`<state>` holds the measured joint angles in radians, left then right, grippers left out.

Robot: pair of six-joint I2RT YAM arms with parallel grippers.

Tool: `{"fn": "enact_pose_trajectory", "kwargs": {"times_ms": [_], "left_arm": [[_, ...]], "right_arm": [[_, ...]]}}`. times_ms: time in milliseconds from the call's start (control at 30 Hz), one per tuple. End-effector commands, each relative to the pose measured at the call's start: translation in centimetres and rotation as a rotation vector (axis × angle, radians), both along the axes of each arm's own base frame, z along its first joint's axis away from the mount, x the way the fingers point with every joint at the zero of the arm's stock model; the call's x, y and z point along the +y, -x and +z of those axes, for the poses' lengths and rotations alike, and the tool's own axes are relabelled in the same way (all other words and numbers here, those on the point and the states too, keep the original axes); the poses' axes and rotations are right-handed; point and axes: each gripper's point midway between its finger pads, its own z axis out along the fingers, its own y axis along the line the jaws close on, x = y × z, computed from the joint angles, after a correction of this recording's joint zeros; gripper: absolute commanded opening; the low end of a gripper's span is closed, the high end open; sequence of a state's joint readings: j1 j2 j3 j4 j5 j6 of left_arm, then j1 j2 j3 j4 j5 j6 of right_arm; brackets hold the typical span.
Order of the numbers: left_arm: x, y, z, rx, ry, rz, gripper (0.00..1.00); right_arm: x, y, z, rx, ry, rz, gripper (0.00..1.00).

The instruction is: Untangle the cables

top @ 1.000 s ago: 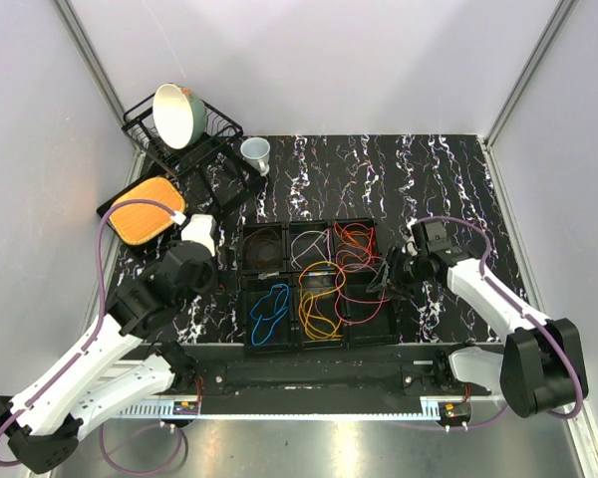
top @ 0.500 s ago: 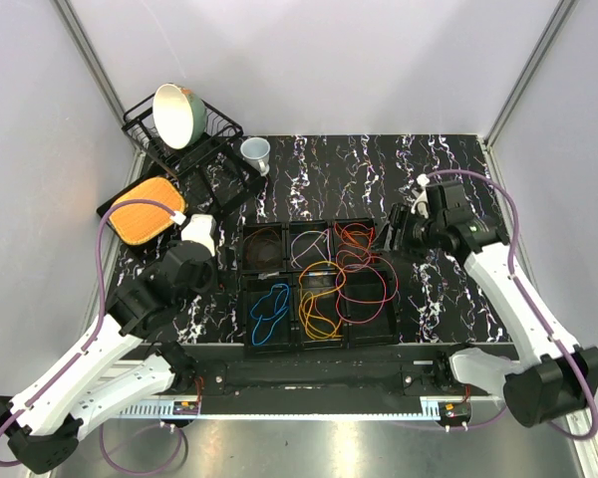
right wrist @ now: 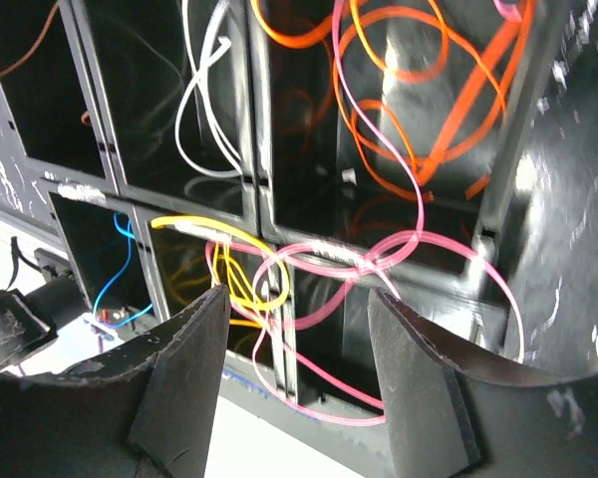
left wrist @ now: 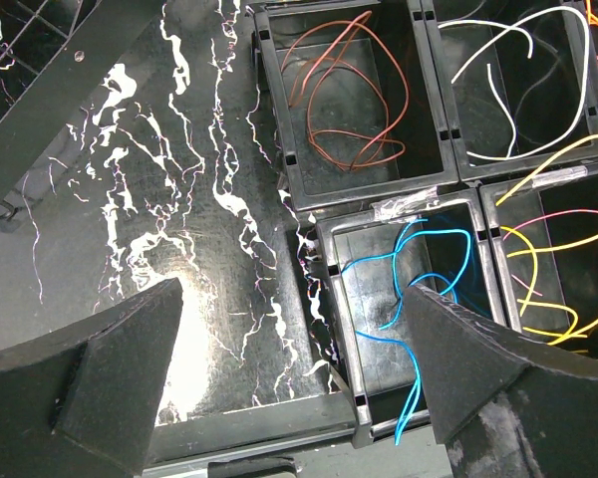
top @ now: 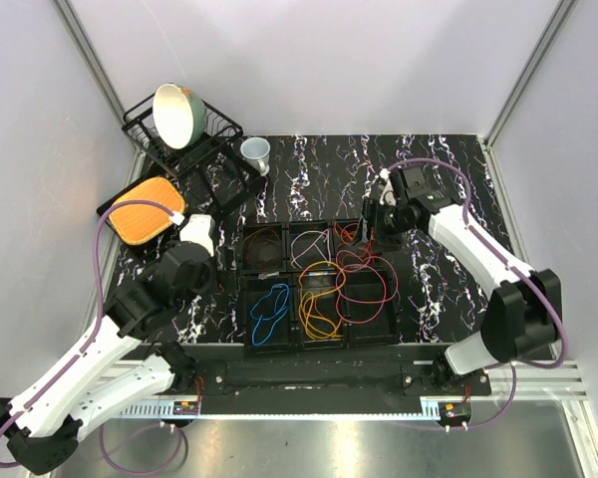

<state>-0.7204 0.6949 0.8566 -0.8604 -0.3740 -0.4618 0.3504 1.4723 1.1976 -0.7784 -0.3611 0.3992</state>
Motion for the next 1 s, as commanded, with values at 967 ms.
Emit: {"fn": "enact_pose_trajectory", "kwargs": {"times_ms": [967], "left_arm": [[-0.4, -0.8, 0.3, -0.024, 0.016, -0.003, 0.95]], "right_arm": [[4.2, 5.0, 1.6, 0.045, -0.185, 0.199, 0.57]]}}
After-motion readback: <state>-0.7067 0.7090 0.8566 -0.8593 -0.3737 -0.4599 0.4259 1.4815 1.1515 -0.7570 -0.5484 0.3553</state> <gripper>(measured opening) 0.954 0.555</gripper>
